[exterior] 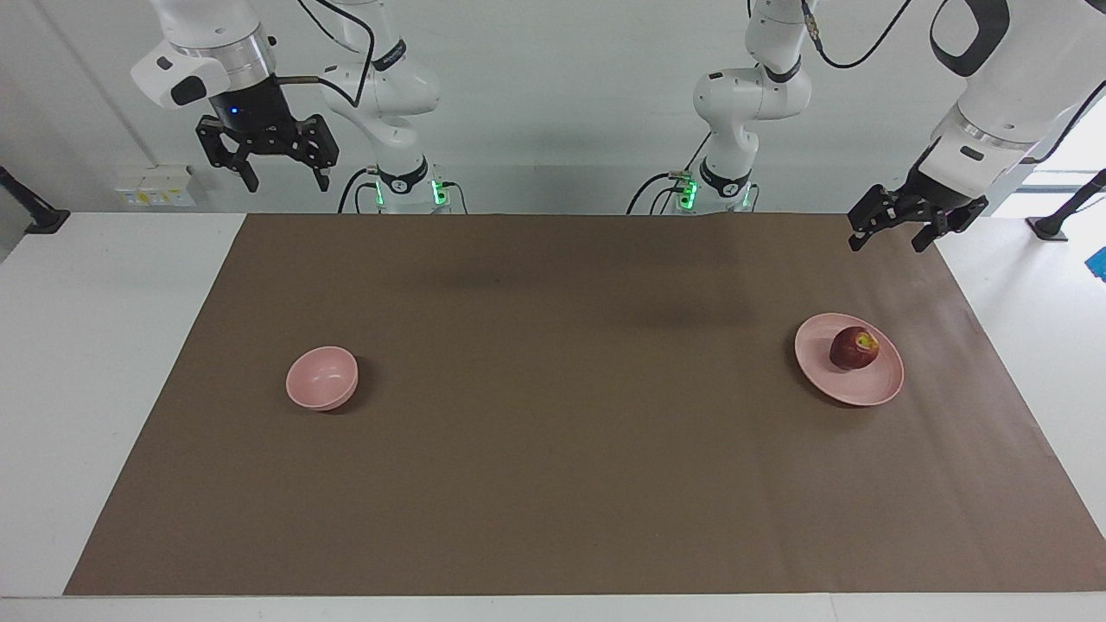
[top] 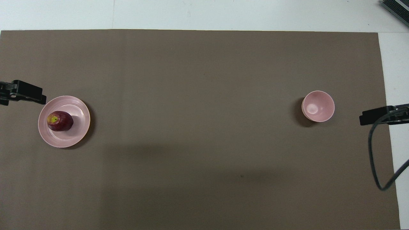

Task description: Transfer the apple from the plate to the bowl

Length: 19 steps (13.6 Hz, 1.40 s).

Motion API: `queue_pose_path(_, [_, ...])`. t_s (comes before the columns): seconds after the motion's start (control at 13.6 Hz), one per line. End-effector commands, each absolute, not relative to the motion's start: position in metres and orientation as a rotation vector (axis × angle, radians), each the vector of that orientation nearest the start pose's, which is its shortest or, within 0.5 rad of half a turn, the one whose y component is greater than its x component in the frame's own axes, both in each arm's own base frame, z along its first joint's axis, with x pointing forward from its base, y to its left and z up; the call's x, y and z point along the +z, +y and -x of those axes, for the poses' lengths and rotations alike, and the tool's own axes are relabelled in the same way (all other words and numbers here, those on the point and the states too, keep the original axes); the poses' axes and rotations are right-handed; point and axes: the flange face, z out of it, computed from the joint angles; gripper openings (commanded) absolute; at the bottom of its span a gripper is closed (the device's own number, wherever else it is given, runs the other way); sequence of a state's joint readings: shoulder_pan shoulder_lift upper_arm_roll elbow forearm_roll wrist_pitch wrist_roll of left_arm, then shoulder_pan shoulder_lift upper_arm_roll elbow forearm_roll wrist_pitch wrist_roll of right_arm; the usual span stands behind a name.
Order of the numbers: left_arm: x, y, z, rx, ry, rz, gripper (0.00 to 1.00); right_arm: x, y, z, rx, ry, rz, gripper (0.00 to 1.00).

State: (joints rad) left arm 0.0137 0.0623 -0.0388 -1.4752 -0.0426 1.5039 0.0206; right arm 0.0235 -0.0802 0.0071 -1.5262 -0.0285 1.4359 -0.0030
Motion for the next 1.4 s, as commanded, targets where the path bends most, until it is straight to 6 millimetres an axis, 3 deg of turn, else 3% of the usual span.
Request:
queue_pose_path(0.0, [0.627, -0.020, -0.555, 0.095, 0.088, 3.195, 1.00, 0.678, 0.010, -0.511, 0.027, -0.078, 3.148, 1.00])
queue_pose_path(1.11, [0.626, -0.006, -0.558, 0.038, 0.049, 3.202, 1.00, 0.679, 0.010, -0.510, 0.027, -0.078, 3.148, 1.00])
queue_pose_path(1.33, [0.615, 0.016, -0.559, 0.035, 0.000, 3.203, 1.00, 0.678, 0.010, -0.511, 0.027, -0.078, 3.148, 1.00])
